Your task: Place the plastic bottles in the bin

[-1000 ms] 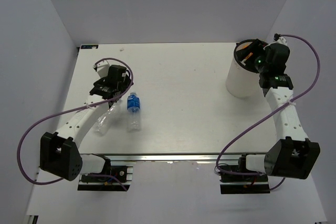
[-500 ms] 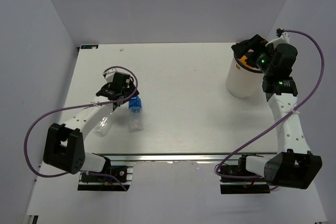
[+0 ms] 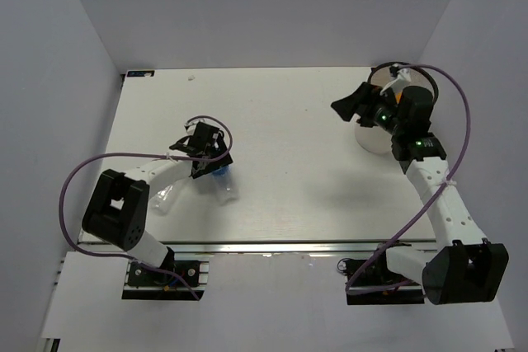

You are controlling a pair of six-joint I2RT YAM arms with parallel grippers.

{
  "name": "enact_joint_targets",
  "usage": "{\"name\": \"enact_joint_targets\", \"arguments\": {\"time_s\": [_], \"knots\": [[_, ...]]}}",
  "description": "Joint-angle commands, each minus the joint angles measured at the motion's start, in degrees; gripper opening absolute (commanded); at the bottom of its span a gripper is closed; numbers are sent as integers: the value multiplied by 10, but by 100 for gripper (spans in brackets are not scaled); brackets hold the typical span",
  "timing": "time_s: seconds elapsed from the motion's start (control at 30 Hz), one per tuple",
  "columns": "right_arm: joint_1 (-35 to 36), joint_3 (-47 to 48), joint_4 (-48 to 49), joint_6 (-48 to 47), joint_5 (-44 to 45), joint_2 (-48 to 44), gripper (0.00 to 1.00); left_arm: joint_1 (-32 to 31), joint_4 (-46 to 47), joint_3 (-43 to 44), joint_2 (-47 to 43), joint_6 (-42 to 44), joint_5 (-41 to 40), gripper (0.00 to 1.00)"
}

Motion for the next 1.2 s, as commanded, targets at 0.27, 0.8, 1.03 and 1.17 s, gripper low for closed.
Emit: {"name": "enact_joint_targets", "arguments": {"time_s": [0.27,0.8,1.03,1.17], "knots": [[101,-80,48,-2,-46,11,89,-17,41,17,1,49,58,53],[206,-165,297,167,-92,61,89,-140,253,-71,-208,225,354,50],[270,-136,367,175,-84,126,89,-159,253,-63,-193,223,367,50],[284,-126,376,178,-62,160,72,-172,257,-62,-188,223,360,50]]}}
